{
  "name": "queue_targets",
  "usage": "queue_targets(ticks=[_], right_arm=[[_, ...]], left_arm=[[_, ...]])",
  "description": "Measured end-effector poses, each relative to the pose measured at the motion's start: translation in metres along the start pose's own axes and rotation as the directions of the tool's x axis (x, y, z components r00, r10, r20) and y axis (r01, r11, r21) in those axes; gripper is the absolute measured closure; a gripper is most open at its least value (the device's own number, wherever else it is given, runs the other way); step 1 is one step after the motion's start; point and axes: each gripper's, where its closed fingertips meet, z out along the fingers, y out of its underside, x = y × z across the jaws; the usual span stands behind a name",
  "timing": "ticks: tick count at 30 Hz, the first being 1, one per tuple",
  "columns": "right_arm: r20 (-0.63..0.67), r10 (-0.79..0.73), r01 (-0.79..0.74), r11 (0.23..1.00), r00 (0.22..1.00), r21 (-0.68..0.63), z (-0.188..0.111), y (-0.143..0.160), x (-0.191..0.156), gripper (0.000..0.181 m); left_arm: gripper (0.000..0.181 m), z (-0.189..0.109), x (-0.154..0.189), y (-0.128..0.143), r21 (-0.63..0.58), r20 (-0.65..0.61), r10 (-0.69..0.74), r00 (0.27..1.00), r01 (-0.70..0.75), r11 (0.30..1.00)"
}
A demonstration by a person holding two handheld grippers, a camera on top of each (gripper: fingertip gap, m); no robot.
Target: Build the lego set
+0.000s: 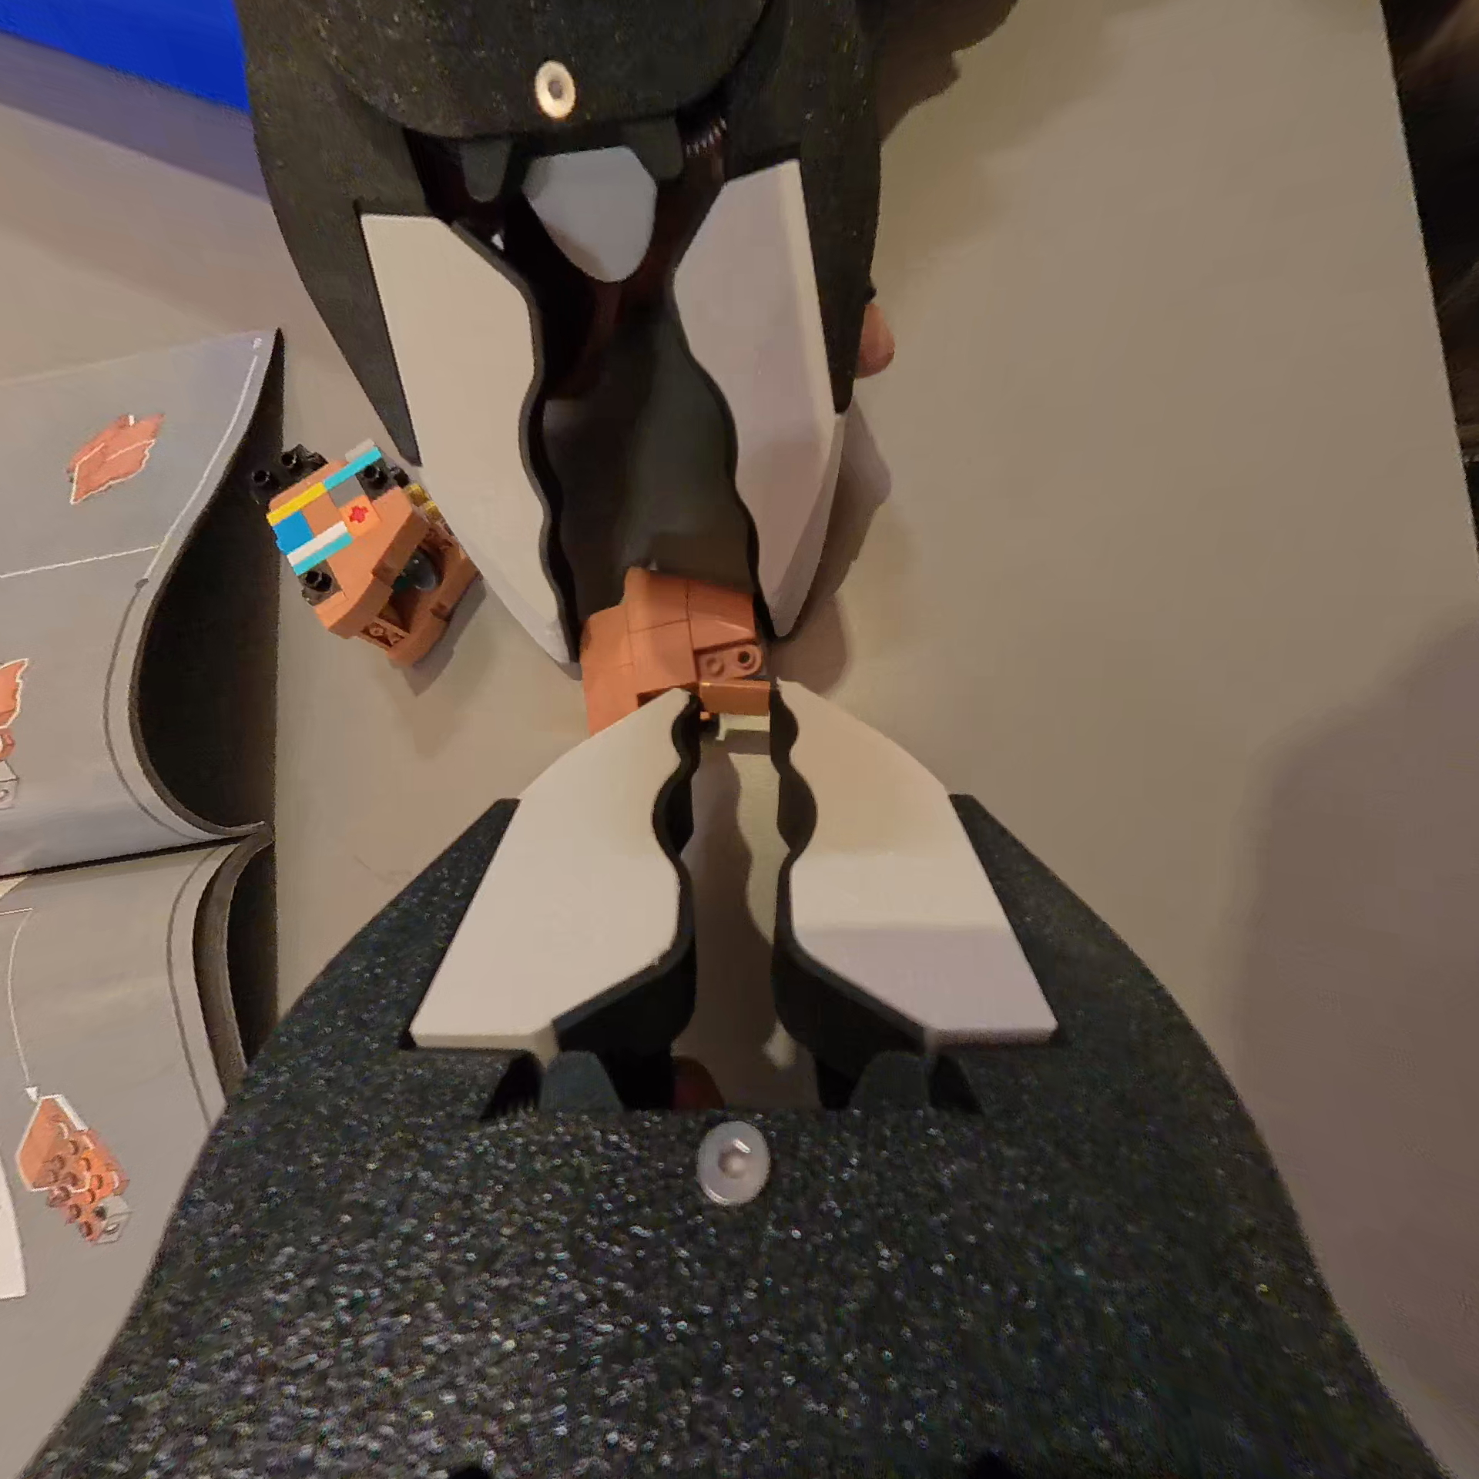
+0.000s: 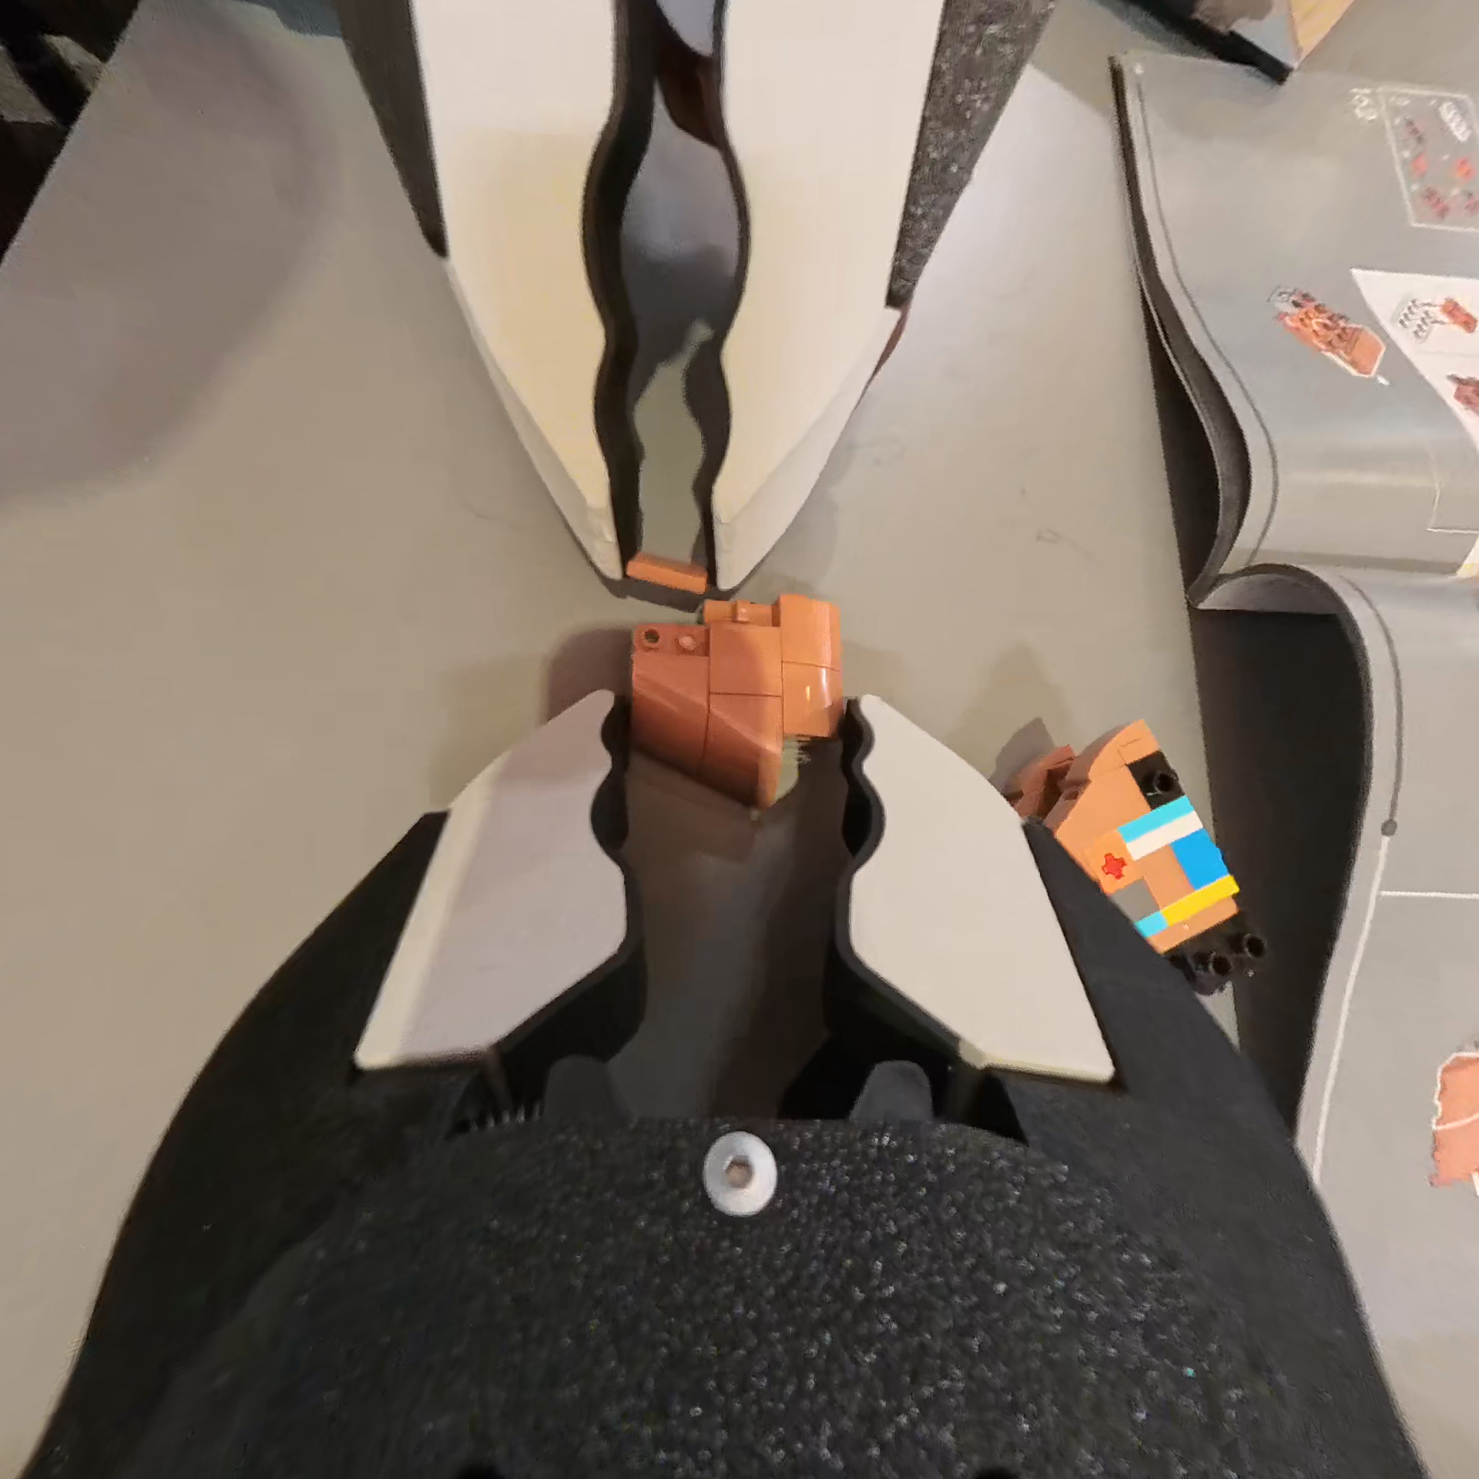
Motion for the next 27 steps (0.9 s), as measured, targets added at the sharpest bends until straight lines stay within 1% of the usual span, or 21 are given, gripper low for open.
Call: queue_targets(ticks=[6,10,13,18,21,24,27], right_arm=[[-0.14,0.025,-0.022,1.0,0.99,0.019,-0.002,-0.004,0.004,0.13],[-0.238,0.021,-0.01,0.999,0.971,0.044,-0.004,-0.009,0.009,0.13],[-0.268,0.016,-0.006,0.999,0.963,0.04,-0.004,-0.01,0.009,0.13],[-0.204,0.06,-0.057,0.998,0.977,0.023,-0.002,-0.005,0.004,0.13],[-0.176,0.081,-0.079,0.997,0.981,0.015,-0.003,-0.002,0.002,0.129],[-0.151,0.08,-0.08,0.997,0.985,0.009,-0.001,-0.002,0.0,0.12],[-0.129,0.092,-0.093,0.996,0.987,0.0,0.002,-0.002,0.001,0.116]], left_arm=[[0.165,-0.005,-0.004,-0.004,-0.031,0.067,0.02,0.998,-0.018,0.999],[0.165,-0.009,-0.006,-0.007,-0.064,0.118,0.078,0.99,-0.07,0.995],[0.165,-0.01,-0.008,-0.006,-0.082,0.142,0.096,0.985,-0.085,0.993],[0.165,-0.005,-0.012,0.002,-0.094,0.134,0.065,0.989,-0.052,0.994],[0.165,-0.005,-0.012,0.002,-0.081,0.123,0.05,0.991,-0.04,0.996],[0.165,-0.005,-0.01,0.0,-0.061,0.109,0.041,0.993,-0.034,0.998],[0.165,-0.005,-0.008,-0.001,-0.063,0.105,0.046,0.993,-0.04,0.997]])
